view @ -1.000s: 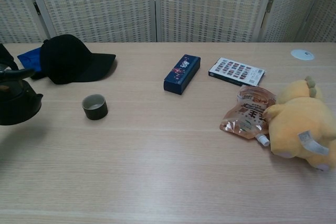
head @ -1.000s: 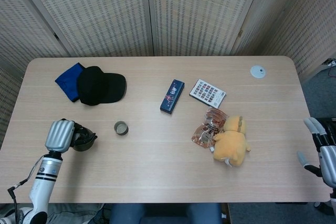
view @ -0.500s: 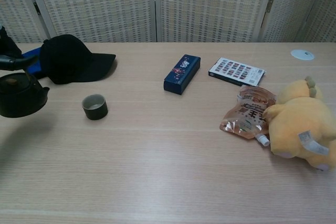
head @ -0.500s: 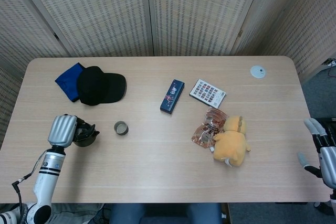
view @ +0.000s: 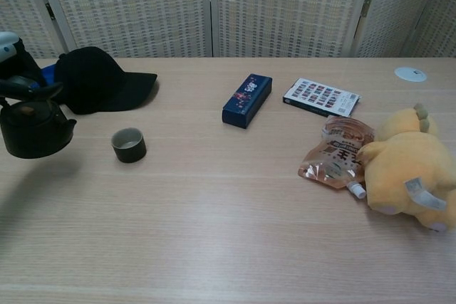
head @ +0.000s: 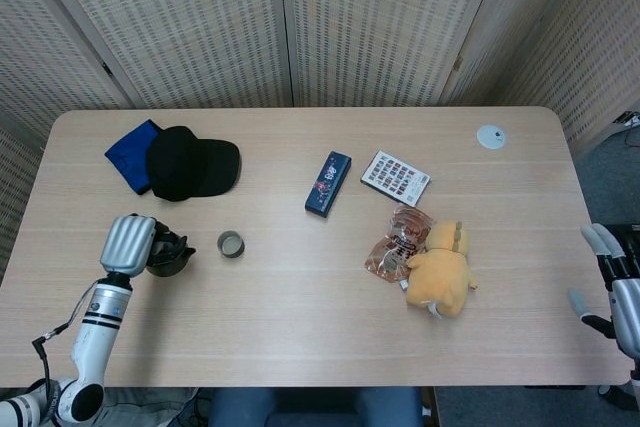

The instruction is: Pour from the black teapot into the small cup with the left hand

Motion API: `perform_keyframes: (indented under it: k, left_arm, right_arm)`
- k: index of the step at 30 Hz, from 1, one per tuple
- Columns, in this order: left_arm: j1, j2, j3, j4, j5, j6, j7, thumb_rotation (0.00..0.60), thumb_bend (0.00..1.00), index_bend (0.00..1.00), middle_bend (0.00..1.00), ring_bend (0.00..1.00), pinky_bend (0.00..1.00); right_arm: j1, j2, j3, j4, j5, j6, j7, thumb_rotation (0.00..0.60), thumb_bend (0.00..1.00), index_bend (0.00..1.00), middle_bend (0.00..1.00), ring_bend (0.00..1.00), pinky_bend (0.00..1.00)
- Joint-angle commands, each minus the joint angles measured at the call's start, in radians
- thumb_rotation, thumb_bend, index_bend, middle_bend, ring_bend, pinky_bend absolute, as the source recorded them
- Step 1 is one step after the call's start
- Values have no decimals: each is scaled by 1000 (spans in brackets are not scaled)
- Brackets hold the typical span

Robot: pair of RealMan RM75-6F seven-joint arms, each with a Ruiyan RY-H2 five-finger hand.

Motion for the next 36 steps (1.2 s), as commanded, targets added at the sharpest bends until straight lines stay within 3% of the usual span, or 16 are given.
perform_keyframes:
  k: [1,24,33,36]
  left_arm:
    - [-5,-1,1,-1,2,-4,4,344,363,1000,1000,1000,564]
    - [-81,-46,-9,30,18,-36,76,370,374,1000,1000,1000,564]
    - [-105,-73,-15,66,6,-43,100,421,374,1000,1000,1000,566]
    - [-112,-84,-16,88,3,-44,107,478,374,1000,1000,1000,566]
  right_arm:
    - [1,2,3,-2,0,2,-2,600,289,30,91,0,11]
    - [-4,1,4,-6,4,8,-6,600,290,30,91,0,11]
    - [-7,1,0,-2,1,8,-4,600,289,30,91,0,11]
    - [-8,1,-2,-1,2,7,-3,600,289,30,91,0,11]
